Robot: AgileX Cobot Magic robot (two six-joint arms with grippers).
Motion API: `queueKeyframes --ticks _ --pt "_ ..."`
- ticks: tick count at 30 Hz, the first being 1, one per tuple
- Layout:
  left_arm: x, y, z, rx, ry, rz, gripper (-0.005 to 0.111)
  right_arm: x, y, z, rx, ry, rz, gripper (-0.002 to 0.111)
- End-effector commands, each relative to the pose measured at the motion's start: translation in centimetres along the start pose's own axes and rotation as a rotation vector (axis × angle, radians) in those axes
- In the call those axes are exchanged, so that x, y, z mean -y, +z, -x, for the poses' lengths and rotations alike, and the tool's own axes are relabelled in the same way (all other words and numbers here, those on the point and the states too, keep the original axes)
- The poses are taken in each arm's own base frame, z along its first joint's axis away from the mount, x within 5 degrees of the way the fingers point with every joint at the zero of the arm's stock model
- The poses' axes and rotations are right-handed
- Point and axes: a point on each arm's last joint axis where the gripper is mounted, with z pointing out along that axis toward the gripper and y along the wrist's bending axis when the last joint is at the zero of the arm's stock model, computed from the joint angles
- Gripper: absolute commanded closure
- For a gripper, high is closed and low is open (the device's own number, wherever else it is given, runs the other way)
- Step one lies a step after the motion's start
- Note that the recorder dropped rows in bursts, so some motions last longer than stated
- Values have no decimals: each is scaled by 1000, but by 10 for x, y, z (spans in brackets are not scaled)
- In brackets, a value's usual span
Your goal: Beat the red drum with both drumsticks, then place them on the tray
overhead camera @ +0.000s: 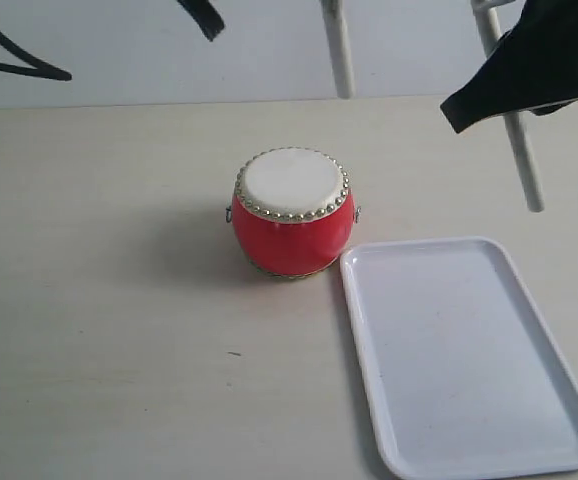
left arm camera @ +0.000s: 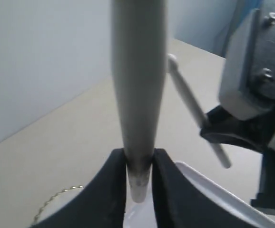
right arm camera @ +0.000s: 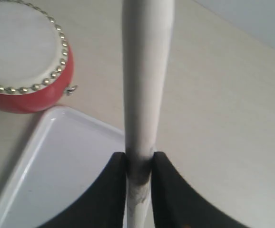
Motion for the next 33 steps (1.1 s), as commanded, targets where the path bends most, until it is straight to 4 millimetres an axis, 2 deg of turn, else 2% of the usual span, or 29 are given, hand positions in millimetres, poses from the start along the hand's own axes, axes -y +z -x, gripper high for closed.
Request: queueKeyframes --ticks 1,8,14,18,26,33 --pt "27 0 -2 -8 50 -82 107 -4 -7 1 29 23 127 108" --pt "44 15 -21 -140 63 -114 107 -5 -8 -6 -43 23 129 108" --pt "51 46 -50 -301 12 -149 107 -7 -4 -14 -108 22 136 108" --pt "60 71 -70 -361 19 -210 107 -11 10 -28 -138 4 132 108" --pt "69 107 -98 -400 -33 -255 107 -12 48 -60 -232 64 125 108" --pt "70 135 -129 -469 -35 -235 107 -23 76 -73 -284 90 142 108"
